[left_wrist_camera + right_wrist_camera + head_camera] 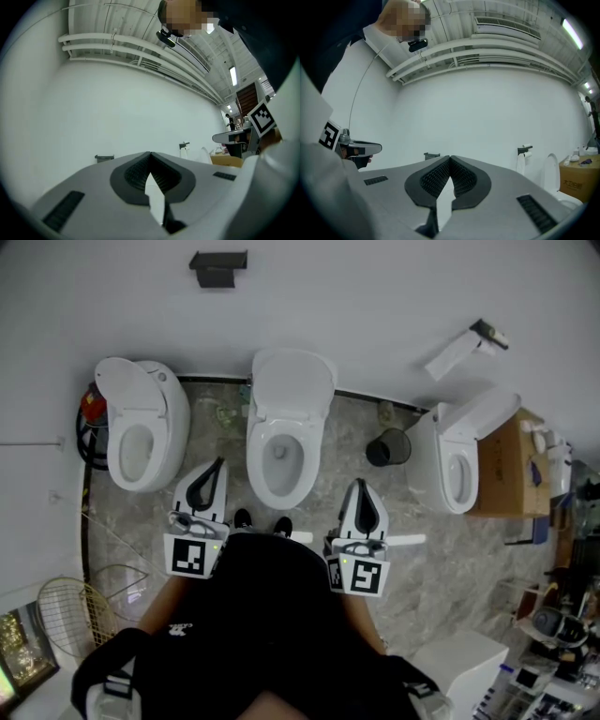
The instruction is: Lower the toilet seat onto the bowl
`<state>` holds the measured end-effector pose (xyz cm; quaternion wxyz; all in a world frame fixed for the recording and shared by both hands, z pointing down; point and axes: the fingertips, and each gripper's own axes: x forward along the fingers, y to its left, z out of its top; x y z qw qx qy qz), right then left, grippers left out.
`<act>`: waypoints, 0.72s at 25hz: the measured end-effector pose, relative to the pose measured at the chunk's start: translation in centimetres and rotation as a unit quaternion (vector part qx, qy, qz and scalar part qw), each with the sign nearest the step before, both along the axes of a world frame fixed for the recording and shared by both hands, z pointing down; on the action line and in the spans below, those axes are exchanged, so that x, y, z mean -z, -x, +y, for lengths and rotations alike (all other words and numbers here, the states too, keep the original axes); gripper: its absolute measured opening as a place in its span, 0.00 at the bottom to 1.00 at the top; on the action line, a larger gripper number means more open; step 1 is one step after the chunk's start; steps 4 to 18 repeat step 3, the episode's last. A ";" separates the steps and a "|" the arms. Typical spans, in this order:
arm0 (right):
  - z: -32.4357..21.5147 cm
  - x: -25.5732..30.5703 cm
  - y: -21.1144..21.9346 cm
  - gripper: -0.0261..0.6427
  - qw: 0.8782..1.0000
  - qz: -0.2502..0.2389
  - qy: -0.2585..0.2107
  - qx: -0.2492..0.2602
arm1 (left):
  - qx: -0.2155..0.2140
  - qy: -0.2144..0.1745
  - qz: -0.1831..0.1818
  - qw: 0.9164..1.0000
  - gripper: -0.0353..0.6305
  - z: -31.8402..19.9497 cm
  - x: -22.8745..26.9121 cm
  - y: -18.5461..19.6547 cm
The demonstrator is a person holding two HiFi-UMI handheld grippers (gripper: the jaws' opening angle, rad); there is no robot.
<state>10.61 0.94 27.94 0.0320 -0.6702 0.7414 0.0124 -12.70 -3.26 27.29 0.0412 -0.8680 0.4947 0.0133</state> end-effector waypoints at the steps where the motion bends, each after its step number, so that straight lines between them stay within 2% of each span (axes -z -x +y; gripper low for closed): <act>1: 0.1 0.1 -0.1 0.07 1.000 0.000 -0.001 -0.001 | -0.001 -0.004 -0.001 1.000 0.06 0.1 0.1 -0.1; 18: 0.2 0.2 -0.2 0.07 1.000 0.000 -0.003 -0.003 | -0.003 -0.006 -0.001 1.000 0.06 0.2 0.1 -0.2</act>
